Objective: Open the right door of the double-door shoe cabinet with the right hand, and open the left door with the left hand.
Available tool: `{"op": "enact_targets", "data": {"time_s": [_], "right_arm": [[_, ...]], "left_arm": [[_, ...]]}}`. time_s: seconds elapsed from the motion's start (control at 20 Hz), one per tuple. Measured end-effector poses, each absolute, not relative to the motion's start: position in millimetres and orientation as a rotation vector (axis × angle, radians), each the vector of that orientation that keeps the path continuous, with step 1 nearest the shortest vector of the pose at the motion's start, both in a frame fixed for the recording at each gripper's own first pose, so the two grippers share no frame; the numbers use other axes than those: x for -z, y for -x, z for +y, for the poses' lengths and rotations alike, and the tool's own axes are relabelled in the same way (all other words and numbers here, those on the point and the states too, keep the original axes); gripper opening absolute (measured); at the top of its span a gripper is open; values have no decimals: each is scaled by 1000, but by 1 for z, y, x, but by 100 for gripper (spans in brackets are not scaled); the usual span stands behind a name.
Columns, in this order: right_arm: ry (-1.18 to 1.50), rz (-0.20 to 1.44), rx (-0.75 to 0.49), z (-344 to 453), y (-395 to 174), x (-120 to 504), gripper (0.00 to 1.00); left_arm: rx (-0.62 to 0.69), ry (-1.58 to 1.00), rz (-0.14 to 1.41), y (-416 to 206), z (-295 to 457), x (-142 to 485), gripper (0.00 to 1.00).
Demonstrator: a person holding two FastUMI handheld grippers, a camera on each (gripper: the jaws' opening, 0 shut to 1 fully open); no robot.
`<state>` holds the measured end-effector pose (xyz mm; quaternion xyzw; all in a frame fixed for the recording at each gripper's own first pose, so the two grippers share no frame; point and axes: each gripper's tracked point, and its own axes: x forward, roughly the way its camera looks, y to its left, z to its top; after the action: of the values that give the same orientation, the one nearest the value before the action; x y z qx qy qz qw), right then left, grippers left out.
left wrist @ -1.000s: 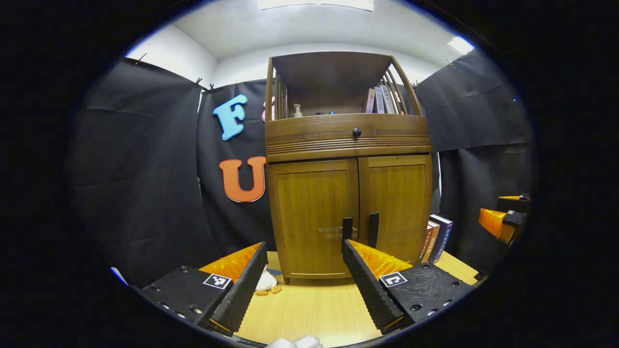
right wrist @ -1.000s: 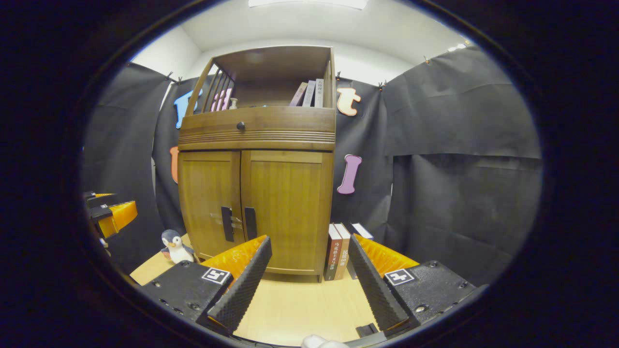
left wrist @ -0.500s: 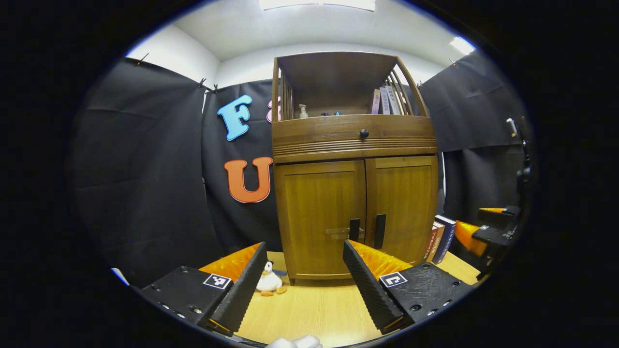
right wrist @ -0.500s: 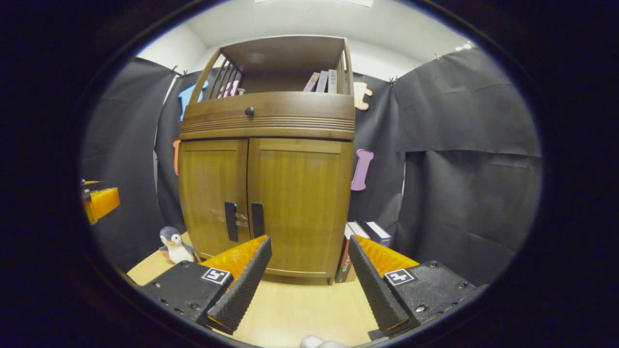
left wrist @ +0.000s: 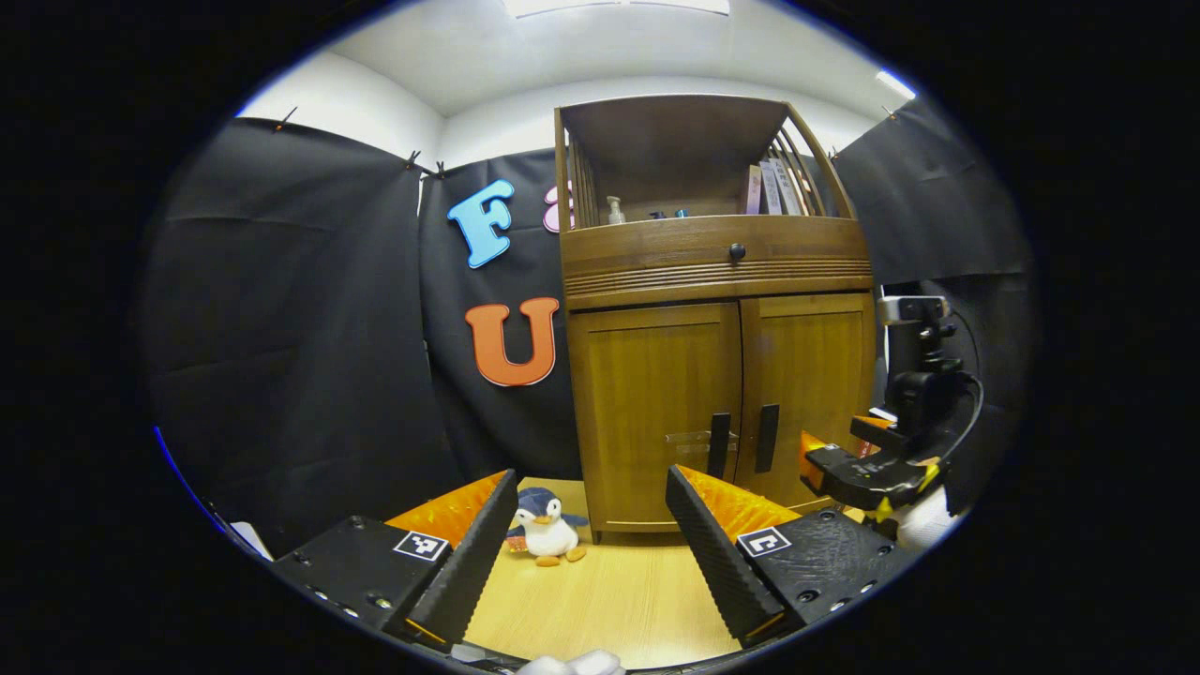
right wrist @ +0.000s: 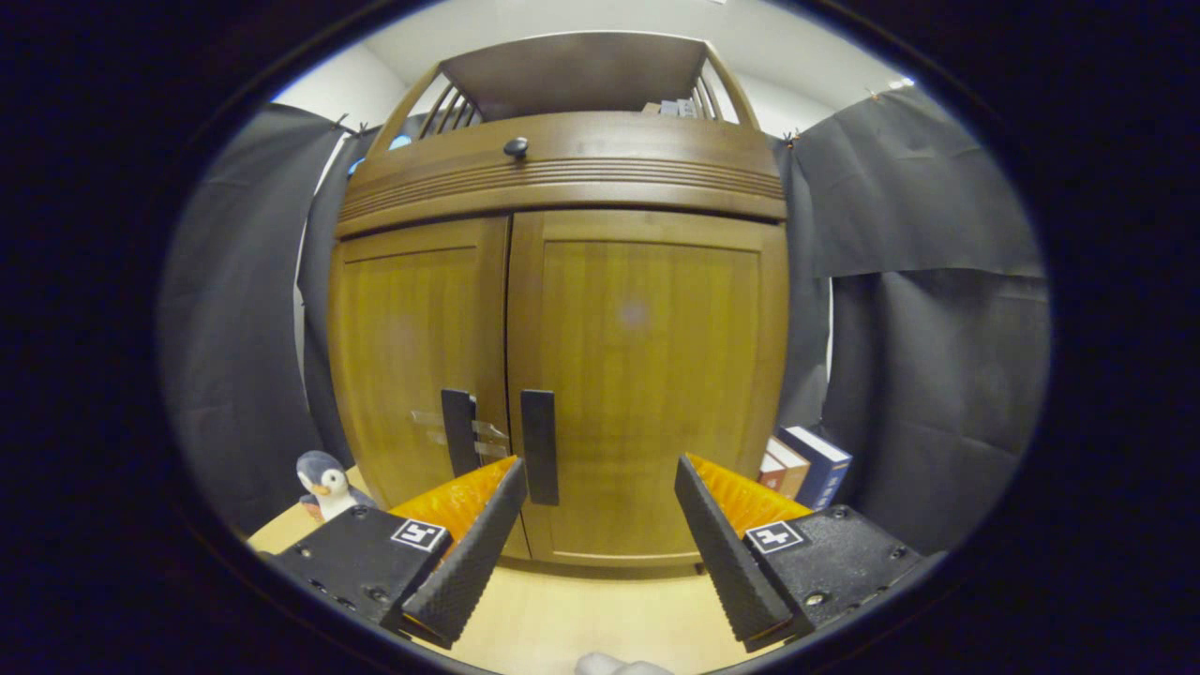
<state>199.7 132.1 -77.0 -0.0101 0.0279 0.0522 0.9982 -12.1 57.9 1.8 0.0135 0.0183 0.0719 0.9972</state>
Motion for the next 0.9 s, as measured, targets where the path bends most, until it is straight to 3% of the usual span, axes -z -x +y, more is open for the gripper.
{"op": "enact_targets", "data": {"time_s": [0.3, 0.35, 0.45, 0.55, 0.7, 0.75, 0.9], "right_arm": [[15, 84, -126, 169, -251, 89, 100], [12, 88, -126, 173, -258, 91, 100], [6, 107, -134, 179, -267, 95, 99], [9, 120, -131, 181, -278, 99, 94], [-2, 150, -128, 182, -287, 105, 89], [-5, 155, -131, 184, -288, 106, 86], [-6, 159, -134, 178, -291, 107, 78]], "left_arm": [[-192, -29, 44, 20, 70, -6, 96], [-197, -31, 44, 21, 70, -6, 100], [-207, -36, 40, 22, 72, -9, 96], [-213, -37, 34, 24, 73, -9, 100], [-223, -35, 33, 25, 80, -6, 96], [-226, -33, 33, 24, 81, -6, 100], [-233, -27, 35, 24, 86, -2, 96]]}}
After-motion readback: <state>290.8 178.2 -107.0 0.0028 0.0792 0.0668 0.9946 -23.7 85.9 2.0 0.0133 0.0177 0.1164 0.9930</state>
